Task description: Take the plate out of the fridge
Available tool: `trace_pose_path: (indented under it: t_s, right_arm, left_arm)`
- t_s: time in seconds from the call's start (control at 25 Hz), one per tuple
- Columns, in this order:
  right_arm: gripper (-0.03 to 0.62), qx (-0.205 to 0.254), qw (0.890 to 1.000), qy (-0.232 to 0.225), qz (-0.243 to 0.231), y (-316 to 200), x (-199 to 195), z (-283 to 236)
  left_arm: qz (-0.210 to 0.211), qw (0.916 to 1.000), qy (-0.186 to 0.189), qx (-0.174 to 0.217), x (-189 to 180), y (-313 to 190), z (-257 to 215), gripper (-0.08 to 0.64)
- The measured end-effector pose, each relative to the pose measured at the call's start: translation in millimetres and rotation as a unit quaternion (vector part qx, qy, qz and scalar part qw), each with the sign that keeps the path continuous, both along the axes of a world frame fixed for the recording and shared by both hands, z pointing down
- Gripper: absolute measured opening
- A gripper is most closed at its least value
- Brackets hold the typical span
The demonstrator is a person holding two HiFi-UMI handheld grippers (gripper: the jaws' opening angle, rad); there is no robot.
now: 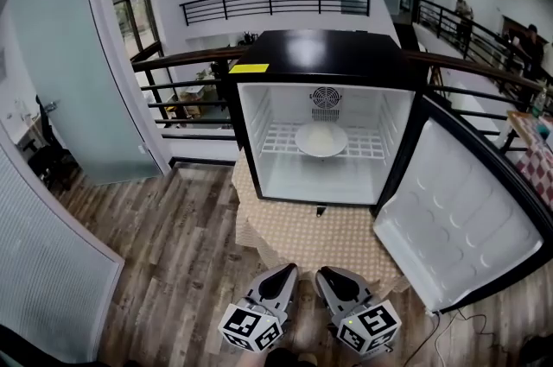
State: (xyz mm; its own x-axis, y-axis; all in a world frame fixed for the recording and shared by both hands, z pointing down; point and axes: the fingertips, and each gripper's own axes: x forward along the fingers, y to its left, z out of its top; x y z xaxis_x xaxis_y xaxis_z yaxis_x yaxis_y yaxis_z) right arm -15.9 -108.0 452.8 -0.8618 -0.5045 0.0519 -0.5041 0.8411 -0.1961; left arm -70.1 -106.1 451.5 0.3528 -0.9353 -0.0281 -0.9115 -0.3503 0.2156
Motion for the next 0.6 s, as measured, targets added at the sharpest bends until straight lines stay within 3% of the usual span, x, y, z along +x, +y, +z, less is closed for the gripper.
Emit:
trace_pose_path:
  t_s: [0.6]
  right_arm:
    - [0.052,-0.004,1.0,-0.004,0.026,-51,-11,-1]
  left_arm:
    - [0.036,0.9993,-0.007,-0.001,-1,-59,-1,0.011]
